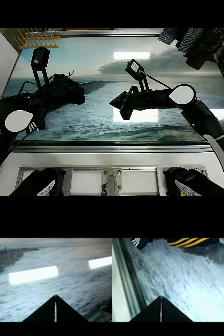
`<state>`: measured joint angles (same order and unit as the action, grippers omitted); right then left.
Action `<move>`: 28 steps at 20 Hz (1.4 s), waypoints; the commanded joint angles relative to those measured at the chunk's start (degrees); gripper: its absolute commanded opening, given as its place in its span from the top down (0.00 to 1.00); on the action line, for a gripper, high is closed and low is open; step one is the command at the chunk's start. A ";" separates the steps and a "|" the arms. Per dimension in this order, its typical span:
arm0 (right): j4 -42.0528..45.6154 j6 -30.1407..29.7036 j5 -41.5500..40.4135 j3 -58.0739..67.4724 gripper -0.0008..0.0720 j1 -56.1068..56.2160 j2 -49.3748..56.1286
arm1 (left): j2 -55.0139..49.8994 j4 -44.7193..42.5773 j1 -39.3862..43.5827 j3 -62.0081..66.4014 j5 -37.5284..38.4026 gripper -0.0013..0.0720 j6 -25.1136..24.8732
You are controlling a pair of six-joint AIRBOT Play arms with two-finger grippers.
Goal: Fold the clothes and pants, and hang the long-sleeved shirts on hangers.
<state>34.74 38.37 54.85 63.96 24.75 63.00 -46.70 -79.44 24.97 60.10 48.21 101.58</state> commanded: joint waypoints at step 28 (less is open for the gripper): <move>-0.02 0.02 0.02 -0.02 0.96 0.02 0.04 | -37.29 -19.47 -26.25 16.92 3.41 0.04 -10.62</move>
<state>34.72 38.37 54.85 63.96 24.75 63.02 -75.07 -98.21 1.34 74.19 54.46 92.14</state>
